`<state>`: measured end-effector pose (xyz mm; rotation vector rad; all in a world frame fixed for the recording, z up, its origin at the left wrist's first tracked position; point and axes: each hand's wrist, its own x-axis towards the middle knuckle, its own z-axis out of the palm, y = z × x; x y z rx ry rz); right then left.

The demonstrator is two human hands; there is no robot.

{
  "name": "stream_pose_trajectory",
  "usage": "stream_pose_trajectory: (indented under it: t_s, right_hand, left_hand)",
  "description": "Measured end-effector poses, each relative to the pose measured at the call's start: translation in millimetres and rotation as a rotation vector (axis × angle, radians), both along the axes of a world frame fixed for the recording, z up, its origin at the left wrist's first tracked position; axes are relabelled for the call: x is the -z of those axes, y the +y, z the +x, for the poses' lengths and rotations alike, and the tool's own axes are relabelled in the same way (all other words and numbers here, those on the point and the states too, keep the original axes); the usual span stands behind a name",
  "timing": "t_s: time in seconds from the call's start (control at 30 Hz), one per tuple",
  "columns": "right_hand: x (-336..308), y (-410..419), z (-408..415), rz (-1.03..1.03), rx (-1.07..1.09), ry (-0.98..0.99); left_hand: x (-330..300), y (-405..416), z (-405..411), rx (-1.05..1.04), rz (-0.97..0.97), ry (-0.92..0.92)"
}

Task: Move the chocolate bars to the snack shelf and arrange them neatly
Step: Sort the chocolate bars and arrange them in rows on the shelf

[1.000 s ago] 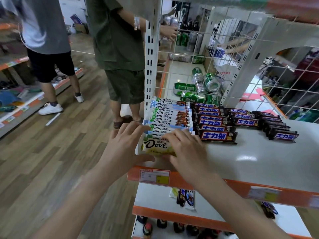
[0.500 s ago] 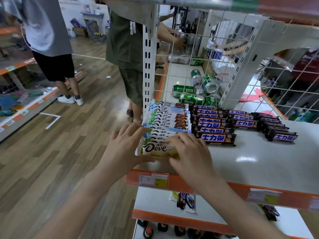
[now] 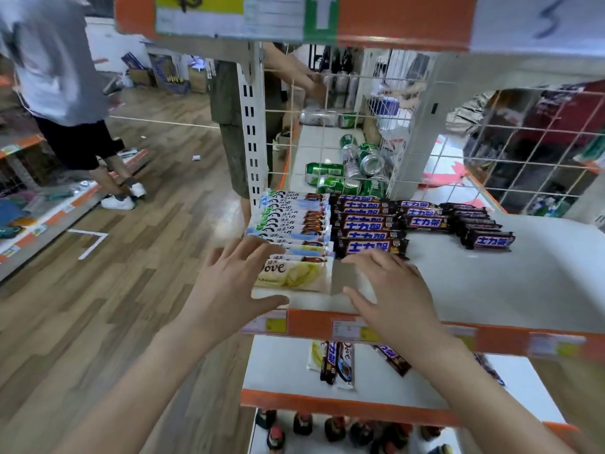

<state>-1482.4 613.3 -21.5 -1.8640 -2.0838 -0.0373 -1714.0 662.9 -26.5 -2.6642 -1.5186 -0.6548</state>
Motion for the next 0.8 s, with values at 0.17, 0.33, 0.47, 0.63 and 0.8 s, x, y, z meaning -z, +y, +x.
stream_pose_trajectory:
  t_s: [0.17, 0.33, 0.47, 0.63, 0.8]
  right_hand:
    - [-3.9, -34.3, 27.3, -0.013, 0.047, 0.013]
    - [-13.8, -77.7, 57.0, 0.093, 0.114, 0.013]
    - [-19.5, -111.9, 83.0, 0.11, 0.169, 0.034]
    - [-21.3, -158.7, 110.5, 0.121, 0.211, 0.037]
    - [-18.0, -196.8, 125.8, 0.09, 0.247, 0.013]
  left_hand:
    - [-1.3, -26.6, 29.0, 0.024, -0.049, 0.009]
    - [-3.3, -60.3, 63.6, 0.07, -0.032, -0.007]
    - [-1.4, -88.7, 90.0, 0.102, -0.037, -0.002]
    - [2.7, -128.1, 119.2, 0.148, -0.062, -0.041]
    - [6.3, -157.6, 140.2, 0.187, -0.075, -0.051]
